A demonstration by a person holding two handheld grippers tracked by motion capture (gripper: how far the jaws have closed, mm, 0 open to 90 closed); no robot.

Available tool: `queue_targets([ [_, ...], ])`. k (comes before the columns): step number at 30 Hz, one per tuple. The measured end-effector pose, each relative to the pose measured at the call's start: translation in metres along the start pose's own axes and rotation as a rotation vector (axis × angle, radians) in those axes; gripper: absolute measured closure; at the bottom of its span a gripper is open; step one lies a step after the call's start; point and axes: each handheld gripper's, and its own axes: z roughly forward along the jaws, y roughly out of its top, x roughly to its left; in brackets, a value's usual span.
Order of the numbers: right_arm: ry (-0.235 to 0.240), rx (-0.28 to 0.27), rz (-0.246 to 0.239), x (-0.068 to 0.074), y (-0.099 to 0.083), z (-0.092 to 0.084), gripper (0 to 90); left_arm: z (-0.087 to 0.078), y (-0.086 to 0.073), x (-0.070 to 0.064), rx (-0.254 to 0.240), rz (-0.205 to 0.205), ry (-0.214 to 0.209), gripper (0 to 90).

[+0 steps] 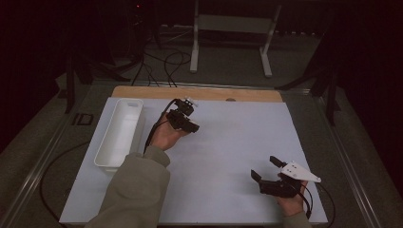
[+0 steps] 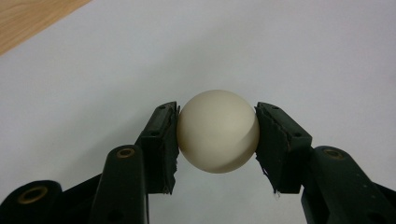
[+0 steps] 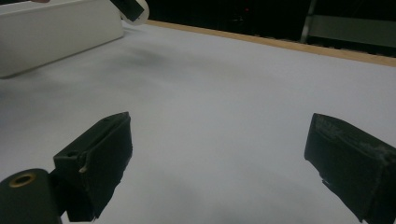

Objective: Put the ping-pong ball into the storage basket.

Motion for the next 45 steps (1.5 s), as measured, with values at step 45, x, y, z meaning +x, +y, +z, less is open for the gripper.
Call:
queue_targets([
  [45,-0.010,0.002,0.001,-0.001,0.000,0.000,6.9,-0.032,-0.005,0.001,-0.021,0.002,0.041,51.6],
])
